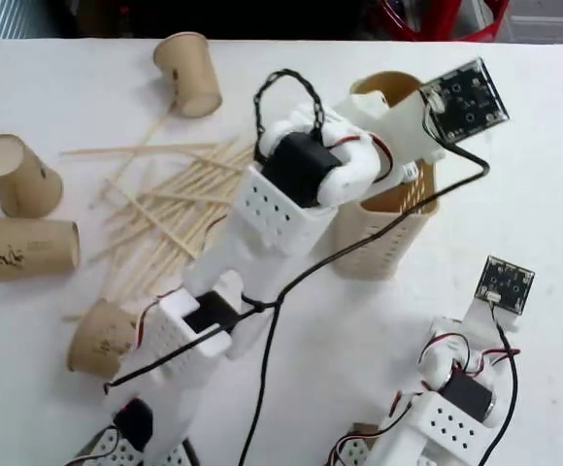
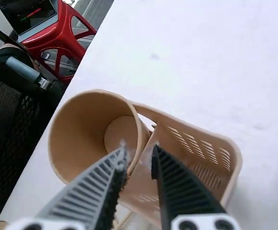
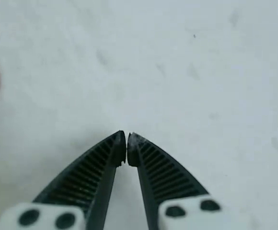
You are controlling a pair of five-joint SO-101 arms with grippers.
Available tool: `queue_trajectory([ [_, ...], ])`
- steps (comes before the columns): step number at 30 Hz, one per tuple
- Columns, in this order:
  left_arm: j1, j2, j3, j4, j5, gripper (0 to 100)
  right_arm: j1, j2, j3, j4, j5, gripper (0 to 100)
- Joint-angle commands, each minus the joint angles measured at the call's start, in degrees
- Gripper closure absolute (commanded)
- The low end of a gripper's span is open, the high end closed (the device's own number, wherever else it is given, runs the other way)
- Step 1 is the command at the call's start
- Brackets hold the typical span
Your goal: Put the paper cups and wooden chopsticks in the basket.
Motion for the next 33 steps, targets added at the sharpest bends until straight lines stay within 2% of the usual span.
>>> queue_trajectory([
  [1,0.22,1.01,1.23,-2.2,0.09,89,-0.04,-0.31,-0.26,-0.92,-0.35,97.4],
  [8,-2.77,6.11,1.14,-7.47,0.09,89,-0.04,-0.31,-0.26,-0.92,-0.35,97.4],
  [18,-3.82,5.05,1.32,-14.42,0.0,89,-0.04,-0.31,-0.26,-0.92,-0.35,97.4],
  [25,-2.15,4.44,0.62,-14.24,0.0,89,-0.04,-0.31,-0.18,-0.92,-0.35,97.4],
  [30,1.8,5.14,-0.88,-13.1,-0.18,89,-0.04,-0.31,-0.18,-0.92,-0.35,97.4],
  [33,3.38,5.67,-0.7,-14.07,-3.87,89,-0.04,-0.31,-0.18,-0.92,-0.35,97.4],
])
